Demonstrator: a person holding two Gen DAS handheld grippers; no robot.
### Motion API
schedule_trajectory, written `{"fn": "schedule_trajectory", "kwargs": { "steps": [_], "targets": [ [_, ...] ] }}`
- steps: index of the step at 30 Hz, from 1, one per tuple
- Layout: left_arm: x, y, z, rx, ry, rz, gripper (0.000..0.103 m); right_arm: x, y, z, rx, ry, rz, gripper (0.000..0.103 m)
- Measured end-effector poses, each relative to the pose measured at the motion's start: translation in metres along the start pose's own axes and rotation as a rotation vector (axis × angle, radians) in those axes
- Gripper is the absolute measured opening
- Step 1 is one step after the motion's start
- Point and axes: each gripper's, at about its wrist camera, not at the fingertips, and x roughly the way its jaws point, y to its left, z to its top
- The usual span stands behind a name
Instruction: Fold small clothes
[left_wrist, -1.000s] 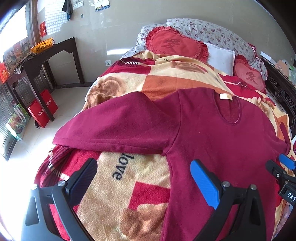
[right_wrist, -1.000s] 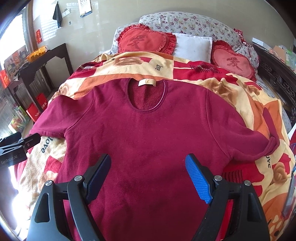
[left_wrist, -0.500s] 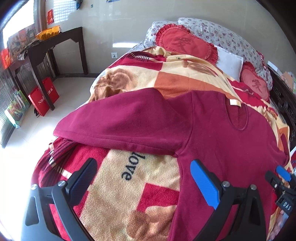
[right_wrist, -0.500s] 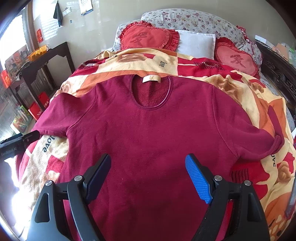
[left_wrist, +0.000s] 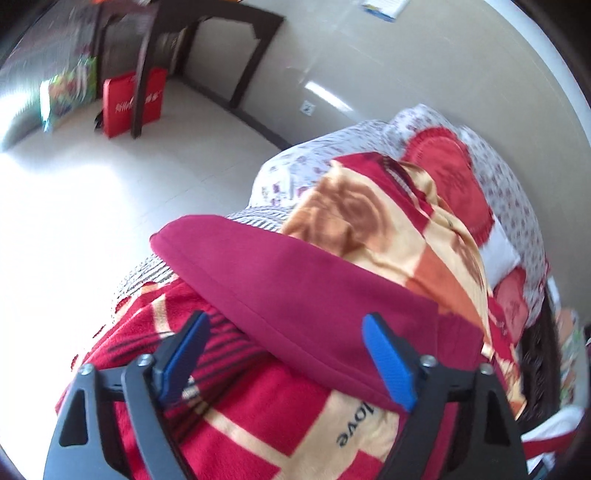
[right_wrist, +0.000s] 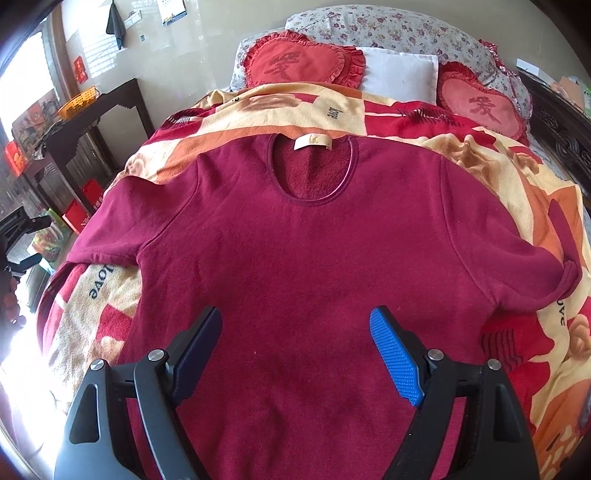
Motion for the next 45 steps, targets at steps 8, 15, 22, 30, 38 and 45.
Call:
{"fn": "schedule_trajectory", "kwargs": {
  "steps": [8, 15, 22, 30, 38, 45],
  "targets": [
    [0.044, 0.039, 0.008, -0.156, 0.085, -0.064, 0.076, 0.011, 0.006, 0.000, -0.015, 0.032, 0.007, 0.068],
    [0.064, 0.038, 0.016, -0.154, 0.072, -0.040, 0.031, 0.018, 0.002, 0.001, 0.006, 0.052, 0.016, 0.068],
    [0.022, 0.001, 0.017, -0.058, -0.016, -0.126, 0.008, 0.017, -0.001, 0.000, 0.015, 0.048, 0.023, 0.068],
    [-0.043, -0.143, -0.038, 0.290, -0.065, -0.316, 0.008, 0.012, -0.011, -0.001, 0.047, 0.032, 0.033, 0.068],
    [-0.006, -0.270, -0.165, 0.640, 0.109, -0.404, 0.008, 0.002, -0.047, -0.006, 0.114, 0.014, -0.009, 0.068],
    [0.055, -0.281, -0.237, 0.748, 0.286, -0.325, 0.050, -0.004, -0.086, -0.016, 0.182, 0.020, -0.073, 0.068]
  ]
}}
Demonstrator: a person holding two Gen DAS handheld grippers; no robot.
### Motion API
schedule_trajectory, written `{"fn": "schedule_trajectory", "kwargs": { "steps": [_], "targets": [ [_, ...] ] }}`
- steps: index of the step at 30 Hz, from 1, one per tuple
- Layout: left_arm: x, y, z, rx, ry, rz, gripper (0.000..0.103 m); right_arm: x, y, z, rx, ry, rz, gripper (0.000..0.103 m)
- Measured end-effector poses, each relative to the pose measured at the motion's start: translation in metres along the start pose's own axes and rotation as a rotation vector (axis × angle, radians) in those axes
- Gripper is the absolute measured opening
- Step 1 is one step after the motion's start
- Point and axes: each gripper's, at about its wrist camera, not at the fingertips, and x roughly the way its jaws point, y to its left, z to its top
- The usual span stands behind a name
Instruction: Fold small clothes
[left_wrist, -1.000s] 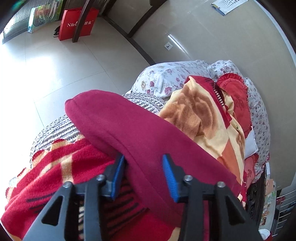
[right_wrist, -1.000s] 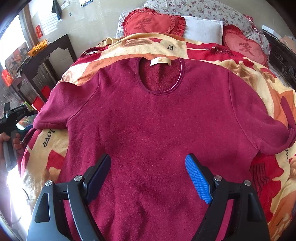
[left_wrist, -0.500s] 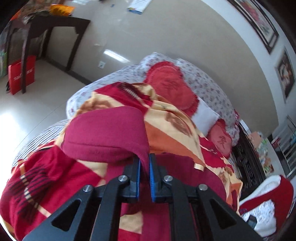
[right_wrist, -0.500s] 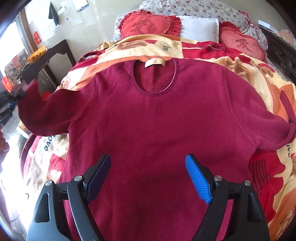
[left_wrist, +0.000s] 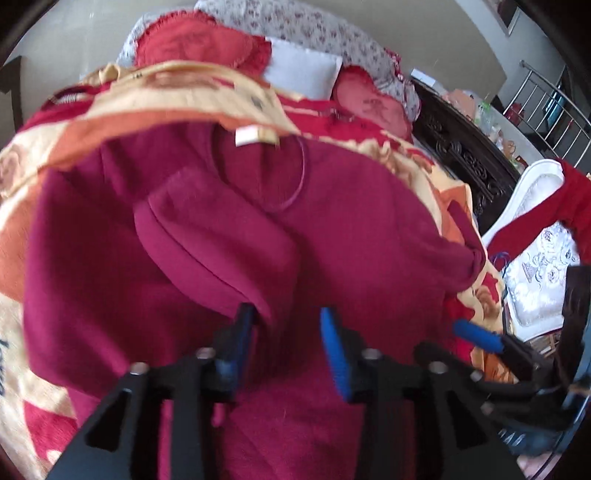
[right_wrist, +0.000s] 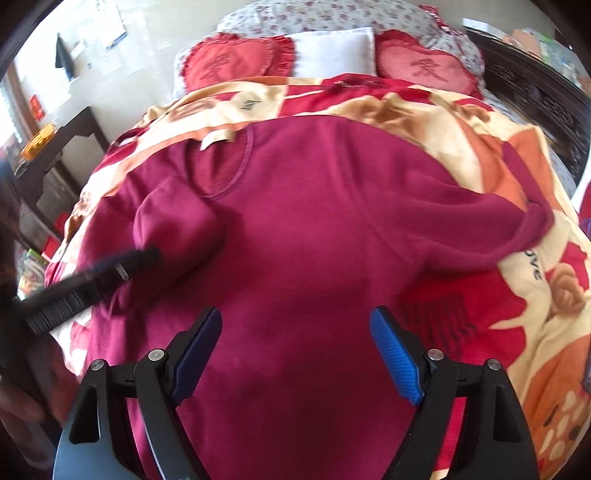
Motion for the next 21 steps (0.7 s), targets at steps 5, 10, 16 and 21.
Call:
{"fn": "schedule_trajectory", "kwargs": {
  "steps": [5, 10, 16, 21],
  "targets": [
    [-0.039, 0.011, -0.013, 0.051, -0.027, 0.000, 0.069, 0.000, -0.007, 0.005, 0.003, -0.006, 0.000, 0.068],
    [-0.081, 0.047, -0.036, 0.128, -0.128, 0.288, 0.081, 0.000, 0.028, 0.016, -0.104, -0.034, 0.090, 0.068],
    [-0.058, 0.106, -0.038, -0.009, -0.048, 0.426, 0.081, 0.029, 0.123, 0.037, -0.364, -0.039, 0.140, 0.068],
    [-0.046, 0.117, -0.043, -0.051, -0.005, 0.420, 0.081, 0.100, 0.166, 0.050, -0.479, 0.103, 0.075, 0.013]
  ]
}}
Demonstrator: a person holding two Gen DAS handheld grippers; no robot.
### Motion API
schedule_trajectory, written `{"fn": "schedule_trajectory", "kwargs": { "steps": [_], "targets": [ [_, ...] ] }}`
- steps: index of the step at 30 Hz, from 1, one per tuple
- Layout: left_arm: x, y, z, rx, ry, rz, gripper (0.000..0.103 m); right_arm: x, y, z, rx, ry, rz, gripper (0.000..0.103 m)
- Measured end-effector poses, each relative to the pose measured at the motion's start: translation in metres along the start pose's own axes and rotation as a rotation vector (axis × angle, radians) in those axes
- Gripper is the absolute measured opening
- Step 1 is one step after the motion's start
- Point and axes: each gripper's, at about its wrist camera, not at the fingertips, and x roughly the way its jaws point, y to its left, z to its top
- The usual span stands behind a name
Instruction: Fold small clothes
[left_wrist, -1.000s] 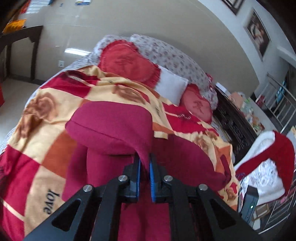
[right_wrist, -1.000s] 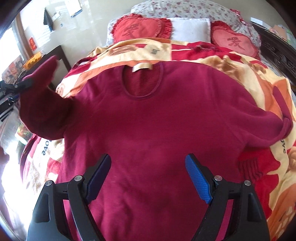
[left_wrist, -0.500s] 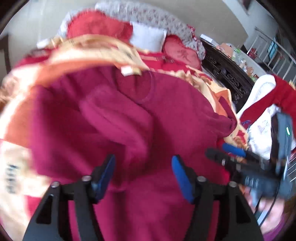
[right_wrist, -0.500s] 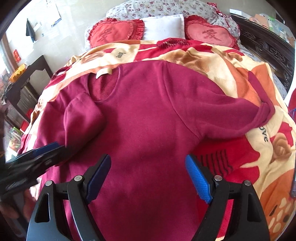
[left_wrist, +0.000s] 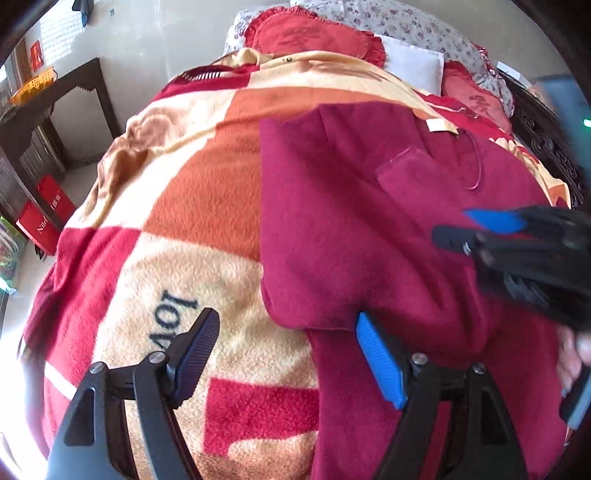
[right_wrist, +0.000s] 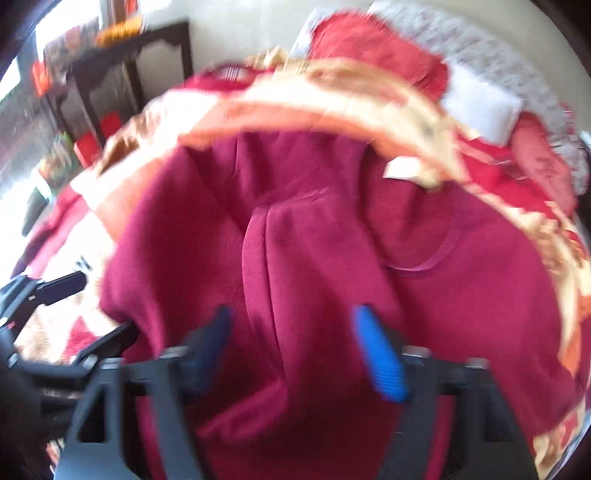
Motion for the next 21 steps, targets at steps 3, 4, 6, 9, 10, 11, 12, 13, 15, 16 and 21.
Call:
{"fn": "schedule_trajectory", "kwargs": {
  "steps": [3, 4, 6, 9, 10, 11, 12, 13, 15, 16, 21],
  "targets": [
    [-0.001, -0.001, -0.001, 0.012, -0.003, -0.006, 0.081, -0.007, -0.025, 0.000, 0.086, -0.028, 0.036, 0.000],
    [0.000, 0.000, -0.001, 0.012, -0.002, -0.010, 0.081, -0.020, -0.036, -0.004, 0.128, -0.068, 0.046, 0.000],
    [0.003, 0.001, 0.000, 0.006, 0.007, -0.023, 0.081, -0.058, -0.064, -0.026, 0.219, -0.160, 0.029, 0.000],
    [0.005, -0.002, 0.000, 0.005, 0.008, -0.040, 0.081, -0.090, -0.098, -0.075, 0.317, -0.192, 0.025, 0.005],
    [0.006, -0.003, 0.000, 0.011, 0.008, -0.032, 0.081, -0.093, -0.108, -0.091, 0.350, -0.176, 0.045, 0.016],
    [0.006, -0.005, -0.001, 0.020, 0.009, -0.022, 0.081, -0.094, -0.117, -0.107, 0.376, -0.147, 0.061, 0.019],
    [0.006, -0.006, -0.002, 0.024, 0.010, -0.020, 0.081, -0.095, -0.124, -0.125, 0.393, -0.110, 0.060, 0.020],
    [0.006, -0.007, -0.003, 0.026, 0.012, -0.021, 0.081, -0.095, -0.130, -0.135, 0.394, -0.080, 0.041, 0.020],
    [0.003, -0.006, -0.004, 0.025, 0.015, -0.024, 0.081, -0.108, -0.135, -0.148, 0.367, -0.073, -0.029, 0.020],
    [0.000, -0.005, -0.005, 0.026, 0.013, -0.023, 0.080, -0.115, -0.139, -0.150, 0.361, -0.092, -0.045, 0.020],
    [-0.014, 0.000, -0.007, 0.037, -0.024, 0.014, 0.081, -0.136, -0.135, -0.109, 0.307, -0.226, 0.027, 0.020]
  ]
}}
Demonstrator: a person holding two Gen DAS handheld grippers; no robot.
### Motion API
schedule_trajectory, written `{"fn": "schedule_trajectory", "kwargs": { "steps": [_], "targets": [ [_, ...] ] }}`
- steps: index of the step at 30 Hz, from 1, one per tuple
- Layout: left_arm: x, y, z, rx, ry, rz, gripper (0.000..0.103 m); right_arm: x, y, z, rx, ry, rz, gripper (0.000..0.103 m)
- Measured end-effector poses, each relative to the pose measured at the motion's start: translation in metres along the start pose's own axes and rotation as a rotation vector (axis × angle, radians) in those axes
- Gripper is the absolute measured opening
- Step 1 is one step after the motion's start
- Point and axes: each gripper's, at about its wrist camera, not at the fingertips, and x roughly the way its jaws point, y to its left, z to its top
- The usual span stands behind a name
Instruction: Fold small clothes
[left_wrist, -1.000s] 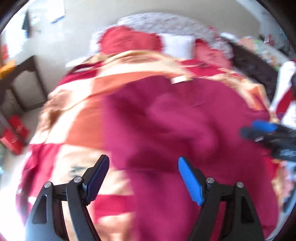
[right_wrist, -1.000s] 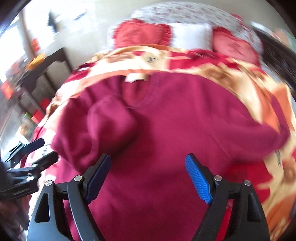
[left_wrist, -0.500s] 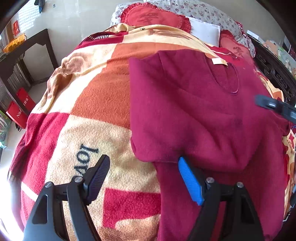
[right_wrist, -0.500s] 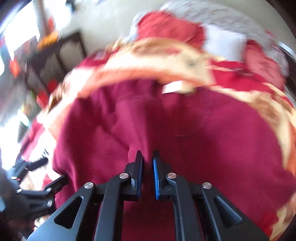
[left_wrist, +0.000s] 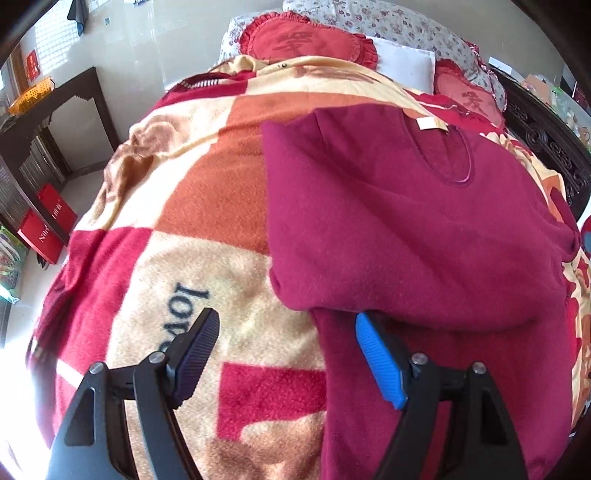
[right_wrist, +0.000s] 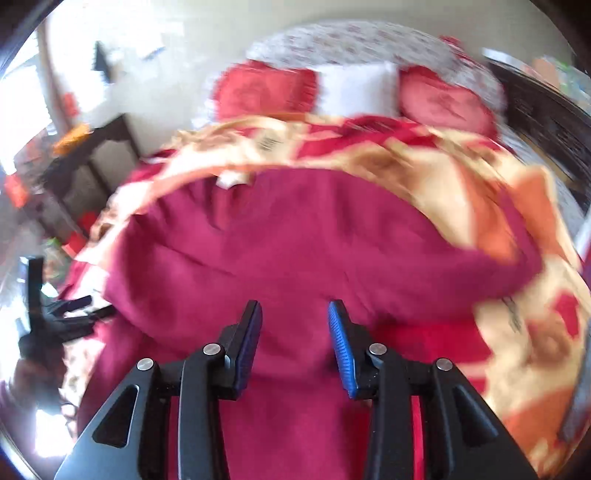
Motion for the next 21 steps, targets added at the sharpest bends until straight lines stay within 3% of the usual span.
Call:
{"fn": "schedule_trajectory", "kwargs": {
  "steps": [3, 6, 11, 12, 16, 21],
  "targets": [
    [0.004, 0.006, 0.002, -0.019, 0.019, 0.021, 0.080, 0.038, 0.034, 0.013, -0.131, 0.042, 0.038, 0.020],
    [0.012, 0.015, 0.003, -0.058, 0.047, 0.024, 0.080, 0.093, 0.070, 0.022, -0.241, 0.150, 0.109, 0.020],
    [0.018, 0.027, 0.005, -0.100, 0.070, 0.013, 0.080, 0.153, 0.098, 0.012, -0.390, 0.243, 0.097, 0.017],
    [0.017, 0.028, 0.005, -0.100, 0.069, 0.008, 0.080, 0.151, 0.099, 0.011, -0.404, 0.217, 0.098, 0.002],
    [0.011, 0.031, 0.008, -0.100, 0.052, -0.004, 0.080, 0.128, 0.096, 0.020, -0.419, 0.137, 0.090, 0.000],
    [-0.003, 0.031, 0.018, -0.109, -0.007, 0.009, 0.080, 0.120, 0.074, 0.047, -0.321, 0.034, -0.040, 0.000]
  ]
}}
